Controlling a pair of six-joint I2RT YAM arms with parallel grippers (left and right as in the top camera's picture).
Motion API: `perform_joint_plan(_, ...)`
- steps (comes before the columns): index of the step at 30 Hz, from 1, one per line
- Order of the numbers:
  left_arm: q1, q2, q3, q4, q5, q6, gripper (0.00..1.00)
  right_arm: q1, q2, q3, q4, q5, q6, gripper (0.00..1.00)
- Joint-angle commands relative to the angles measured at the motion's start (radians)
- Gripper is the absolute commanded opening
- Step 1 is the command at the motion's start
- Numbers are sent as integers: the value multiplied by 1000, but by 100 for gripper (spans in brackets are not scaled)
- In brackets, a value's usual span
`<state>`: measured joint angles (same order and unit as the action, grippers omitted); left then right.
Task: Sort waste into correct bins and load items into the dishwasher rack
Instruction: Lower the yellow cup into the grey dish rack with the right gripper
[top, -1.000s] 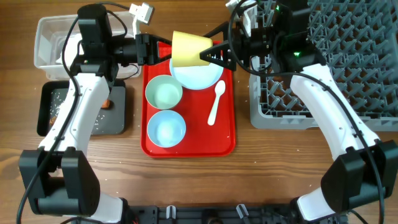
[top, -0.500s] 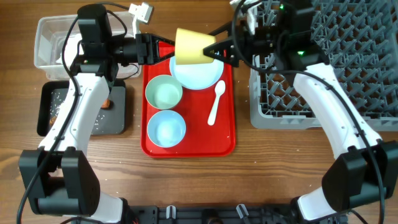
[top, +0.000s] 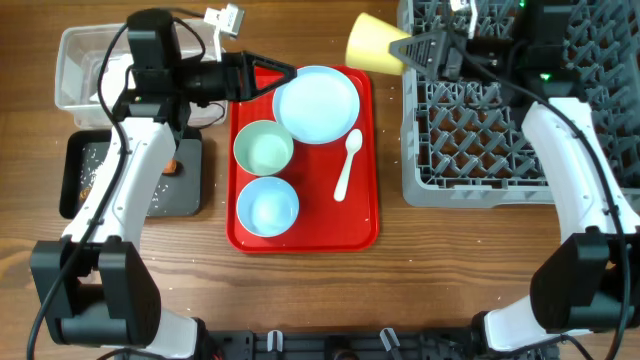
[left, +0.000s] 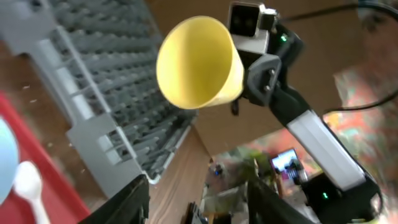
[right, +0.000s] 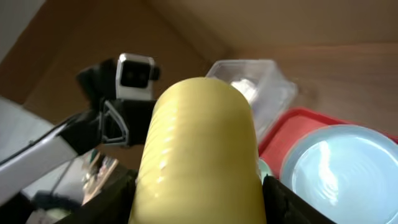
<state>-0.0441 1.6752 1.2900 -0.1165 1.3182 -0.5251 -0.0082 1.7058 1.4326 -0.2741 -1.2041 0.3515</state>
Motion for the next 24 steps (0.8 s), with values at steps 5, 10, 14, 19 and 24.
perform_joint_plan(5, -5, -5, 2, -230, -401, 77, 67, -5, -63, 17, -307, 387, -104, 44)
perform_joint_plan(10, -5, -5, 2, -323, -582, 77, 68, -5, -161, 119, -630, 777, -117, 45)
perform_joint_plan(14, -5, -5, 2, -376, -632, 77, 69, -5, -172, 218, -867, 999, -116, 47)
perform_joint_plan(19, -5, -5, 2, -424, -656, 126, 70, -5, -144, 226, -996, 1130, -86, 50)
perform_joint_plan(24, -5, -5, 2, -427, -655, 126, 70, -5, -45, 226, -1083, 1160, -86, 51)
